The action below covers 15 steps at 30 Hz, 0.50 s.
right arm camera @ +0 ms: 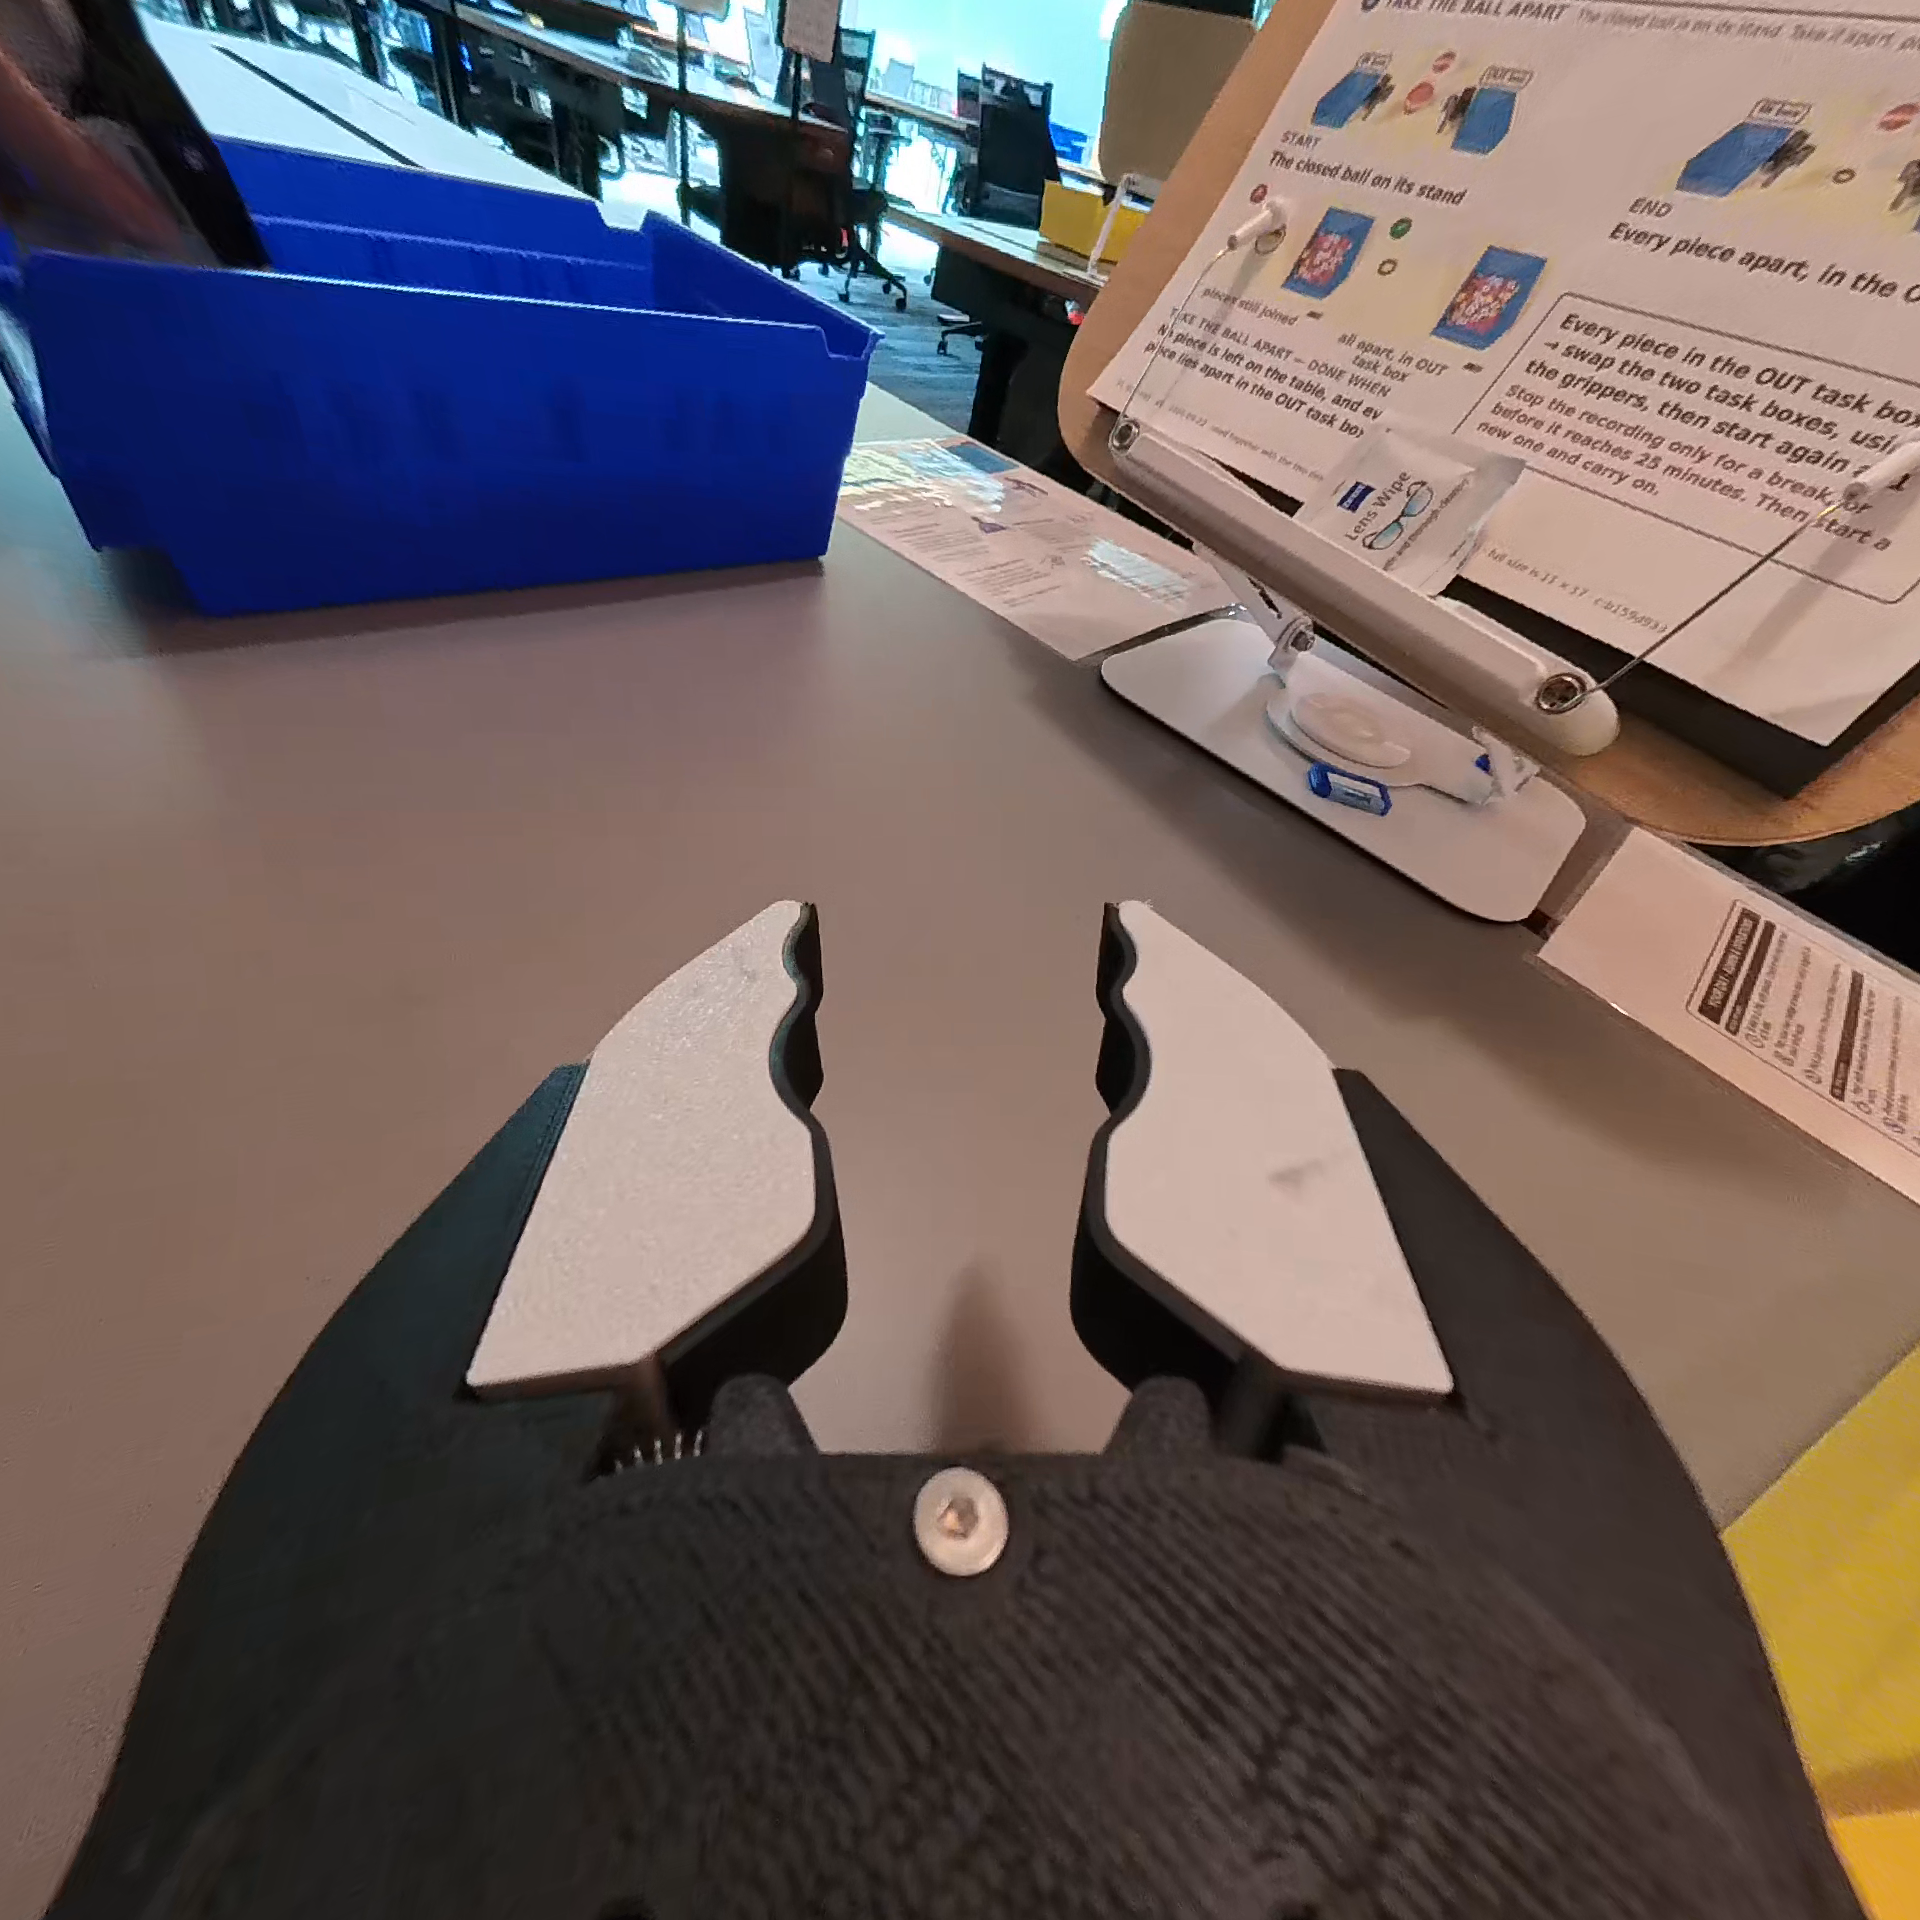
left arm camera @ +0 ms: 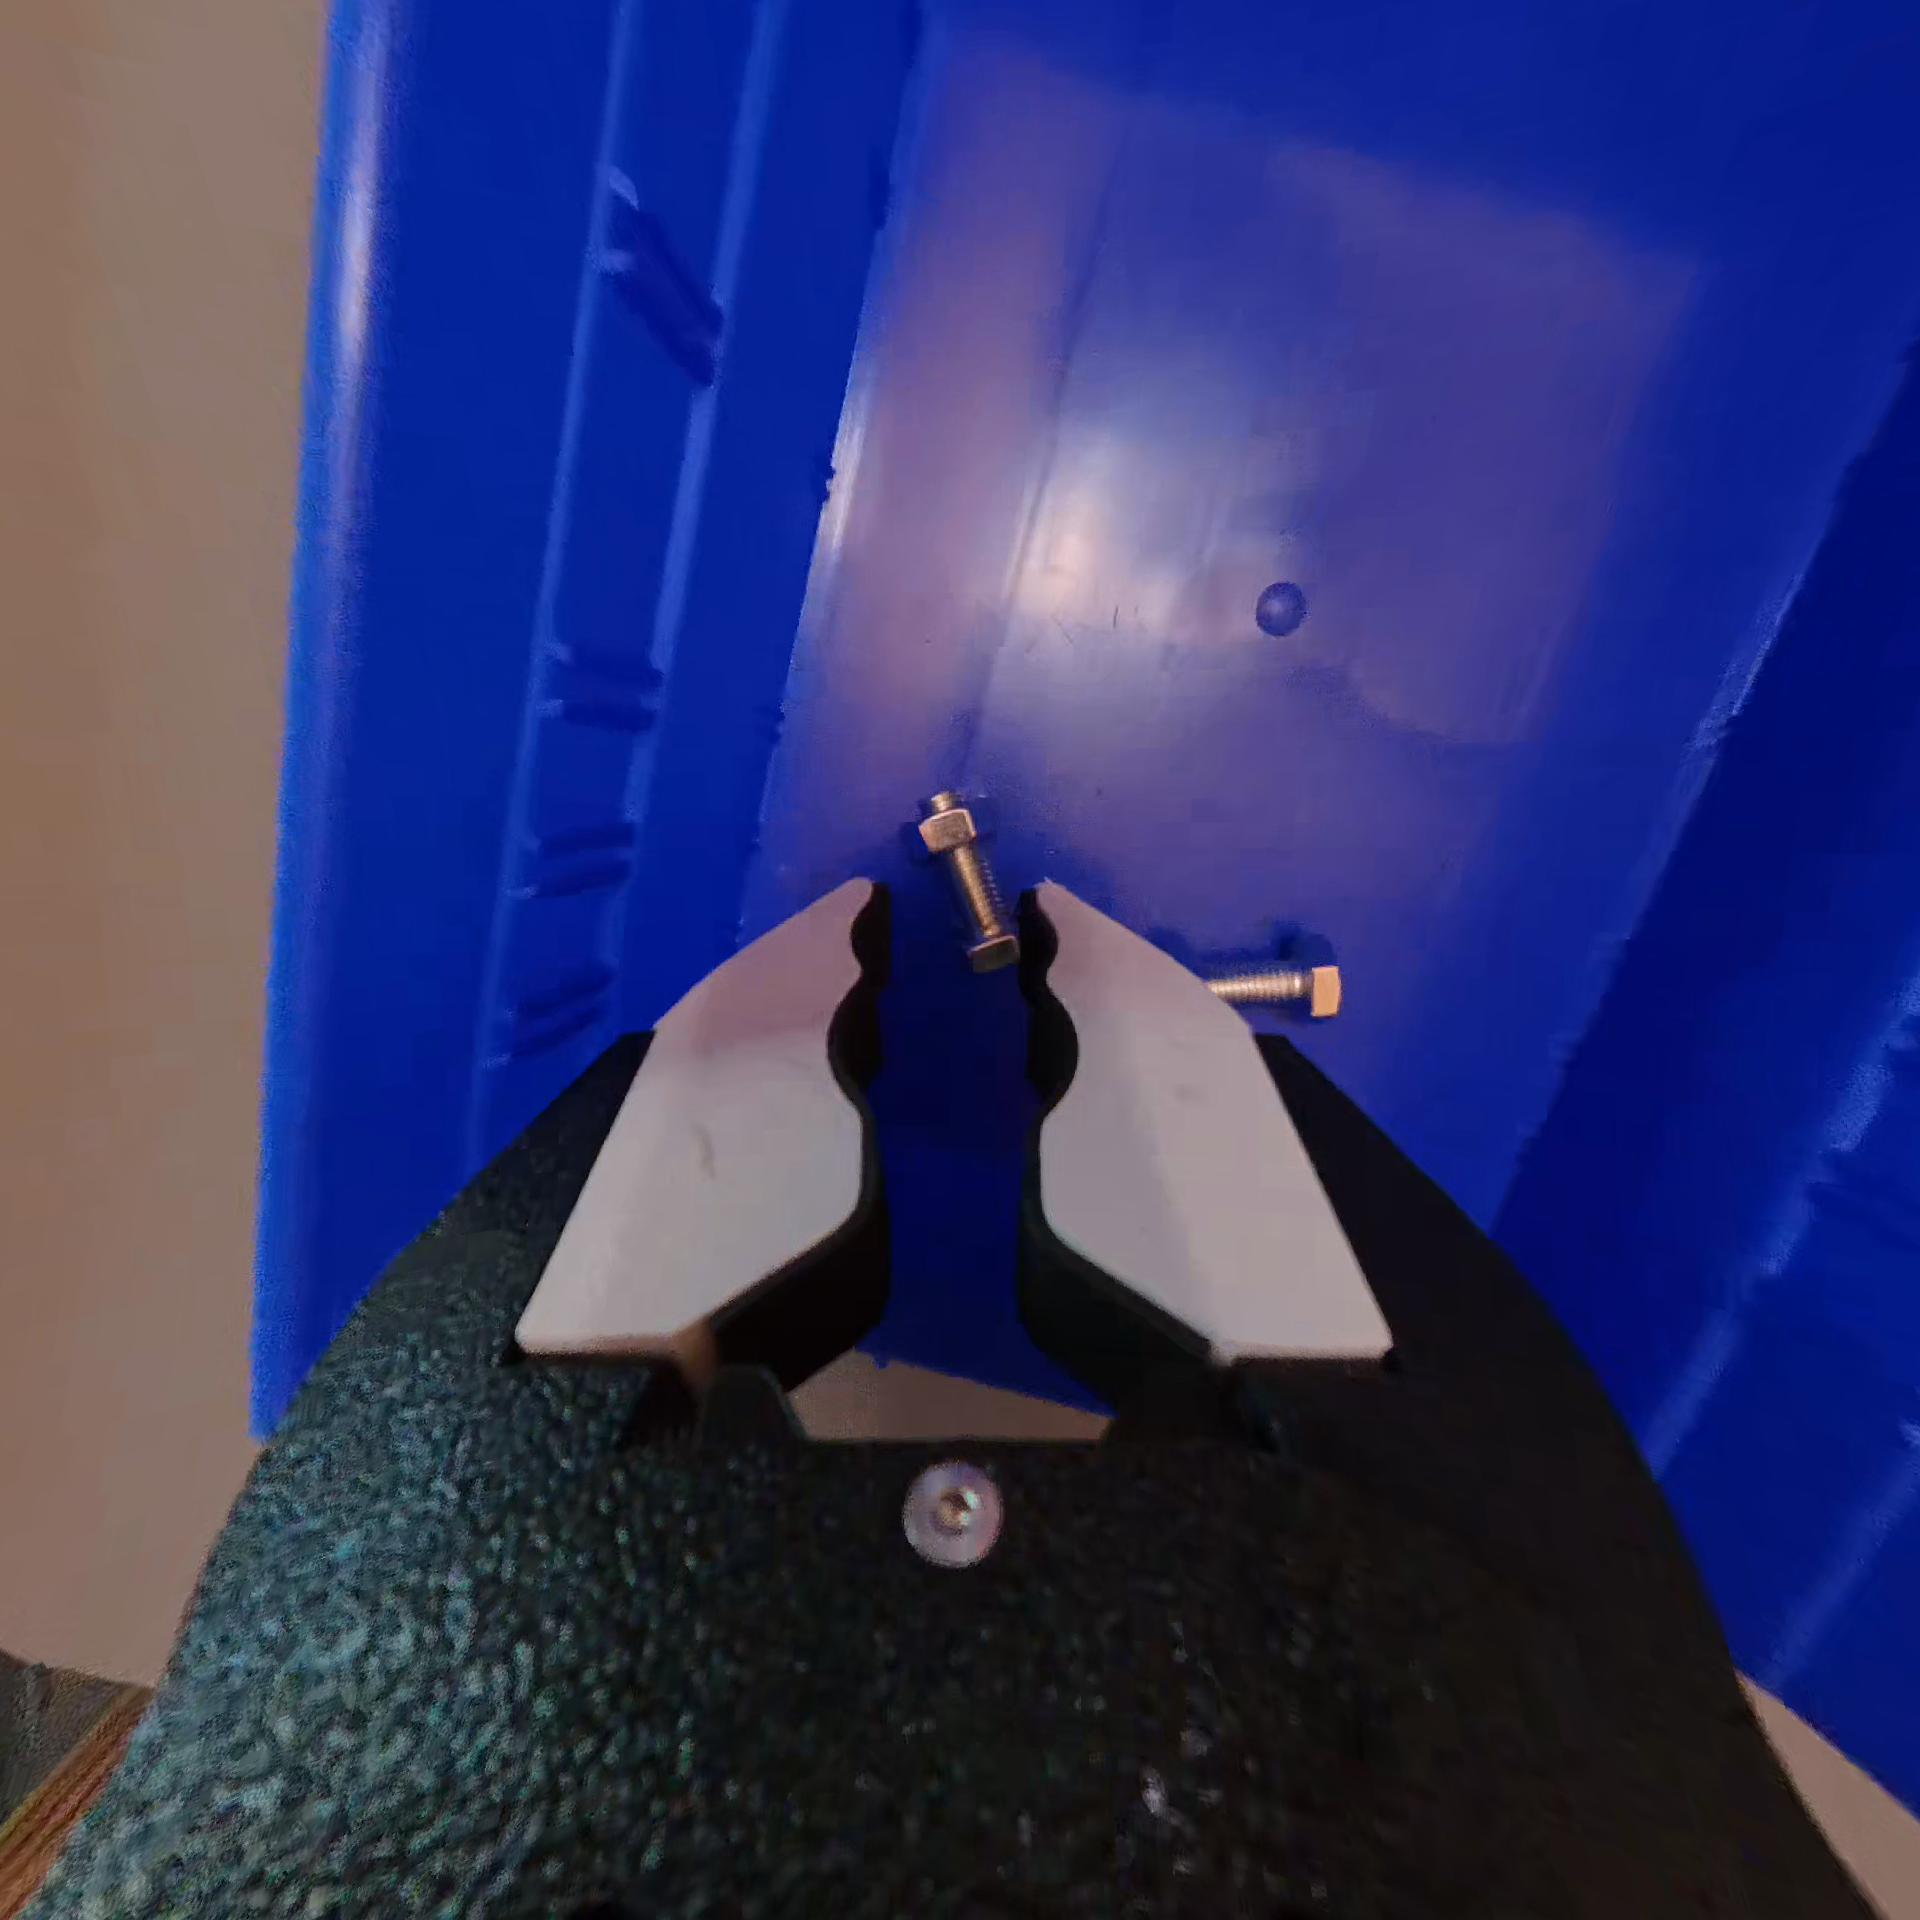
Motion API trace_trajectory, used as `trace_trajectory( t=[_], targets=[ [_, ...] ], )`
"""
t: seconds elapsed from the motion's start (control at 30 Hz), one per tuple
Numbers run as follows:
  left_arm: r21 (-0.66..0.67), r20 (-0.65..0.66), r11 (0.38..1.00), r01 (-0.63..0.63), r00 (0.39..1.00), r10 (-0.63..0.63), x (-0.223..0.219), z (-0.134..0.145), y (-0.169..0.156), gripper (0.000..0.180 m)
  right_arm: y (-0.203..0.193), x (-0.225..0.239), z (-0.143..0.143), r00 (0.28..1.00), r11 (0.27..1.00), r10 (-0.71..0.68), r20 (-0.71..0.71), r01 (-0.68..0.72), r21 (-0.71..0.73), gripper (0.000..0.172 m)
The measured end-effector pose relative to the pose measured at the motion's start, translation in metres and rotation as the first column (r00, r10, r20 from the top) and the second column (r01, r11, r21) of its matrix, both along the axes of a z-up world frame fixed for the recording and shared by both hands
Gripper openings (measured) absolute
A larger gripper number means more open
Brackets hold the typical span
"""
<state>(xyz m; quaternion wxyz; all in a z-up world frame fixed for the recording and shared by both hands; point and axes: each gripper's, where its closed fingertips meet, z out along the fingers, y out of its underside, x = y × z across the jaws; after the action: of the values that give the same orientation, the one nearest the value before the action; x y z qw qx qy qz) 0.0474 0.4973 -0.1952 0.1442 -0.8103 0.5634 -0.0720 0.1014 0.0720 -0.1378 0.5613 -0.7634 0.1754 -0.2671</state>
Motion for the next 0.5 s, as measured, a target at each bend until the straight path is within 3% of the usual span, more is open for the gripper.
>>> trace_trajectory(
  t=[0.27, 0.5],
  targets=[
    [-0.009, -0.135, 1.000, -0.024, 0.991, 0.023, -0.002, -0.025, -0.003, 0.021, 0.001, -0.002, -0.002, 1.000, 1.000, 0.011, -0.007, -0.011, -0.012, 0.052],
    [-0.073, -0.181, 0.997, 0.015, 0.983, -0.028, -0.001, -0.027, -0.003, 0.012, 0.001, -0.002, -0.005, 1.000, 0.999, 0.009, -0.003, -0.009, -0.032, 0.051]
  ],
)
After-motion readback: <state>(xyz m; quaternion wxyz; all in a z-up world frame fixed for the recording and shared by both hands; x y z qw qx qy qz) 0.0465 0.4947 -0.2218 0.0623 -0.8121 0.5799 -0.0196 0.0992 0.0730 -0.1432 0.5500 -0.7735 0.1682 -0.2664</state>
